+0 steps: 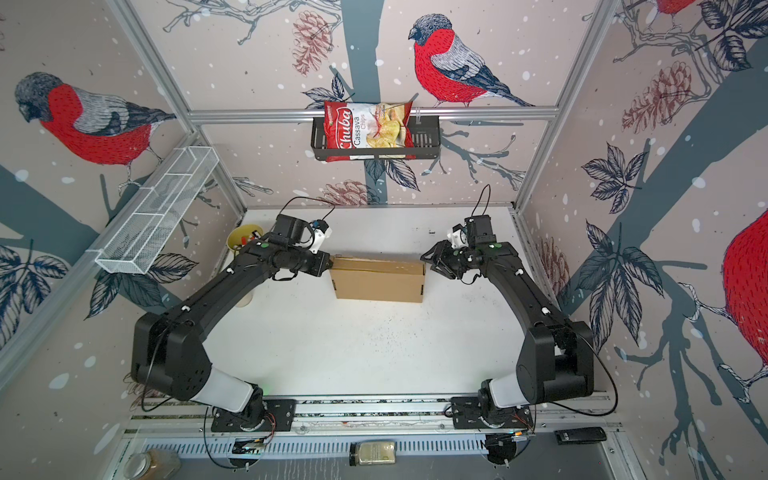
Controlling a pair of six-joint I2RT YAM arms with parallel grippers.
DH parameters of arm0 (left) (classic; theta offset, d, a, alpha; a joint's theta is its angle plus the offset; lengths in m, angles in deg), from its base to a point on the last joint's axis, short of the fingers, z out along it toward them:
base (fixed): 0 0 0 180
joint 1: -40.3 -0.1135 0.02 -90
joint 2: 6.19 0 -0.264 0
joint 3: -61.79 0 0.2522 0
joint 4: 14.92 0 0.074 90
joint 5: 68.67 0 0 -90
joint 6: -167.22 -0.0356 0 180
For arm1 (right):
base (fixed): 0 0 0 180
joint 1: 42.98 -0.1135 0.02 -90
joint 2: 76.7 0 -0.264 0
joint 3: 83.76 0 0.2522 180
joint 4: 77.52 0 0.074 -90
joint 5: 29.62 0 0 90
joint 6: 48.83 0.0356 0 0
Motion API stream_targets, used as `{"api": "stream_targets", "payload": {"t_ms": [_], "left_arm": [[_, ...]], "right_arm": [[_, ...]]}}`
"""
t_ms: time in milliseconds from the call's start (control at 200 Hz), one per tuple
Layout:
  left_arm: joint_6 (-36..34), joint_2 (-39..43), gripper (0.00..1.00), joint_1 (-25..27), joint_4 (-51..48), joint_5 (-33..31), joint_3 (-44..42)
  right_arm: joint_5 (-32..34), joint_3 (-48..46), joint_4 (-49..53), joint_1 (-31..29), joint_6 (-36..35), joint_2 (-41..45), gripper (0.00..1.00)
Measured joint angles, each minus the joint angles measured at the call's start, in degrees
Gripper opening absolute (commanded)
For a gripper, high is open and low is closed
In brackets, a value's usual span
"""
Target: Fold the paper box
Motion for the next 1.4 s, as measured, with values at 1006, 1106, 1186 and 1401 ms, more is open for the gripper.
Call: {"api": "stream_targets", "payload": {"t_ms": [1006, 1106, 1186, 1401], "left_arm": [[1.3, 5.0, 0.38, 0.4, -6.8, 0.0, -0.9], [1.3, 6.3, 0.41, 0.5, -8.5, 0.8, -1.4], [1.3, 7.8, 0.43, 0.5, -9.1, 1.9, -2.0], [1.6, 10.0, 0.45, 0.5, -9.2, 3.9, -3.0]], "right_arm": [[-0.3, -5.3, -9.8, -1.0, 3.4, 0.7, 0.25], [-0.3, -5.3, -9.8, -1.0, 4.2, 0.6, 0.25], [-0.3, -5.3, -9.8, -1.0, 4.2, 0.6, 0.25], [-0.2, -5.3, -9.8, -1.0, 4.7, 0.5, 0.24]]}}
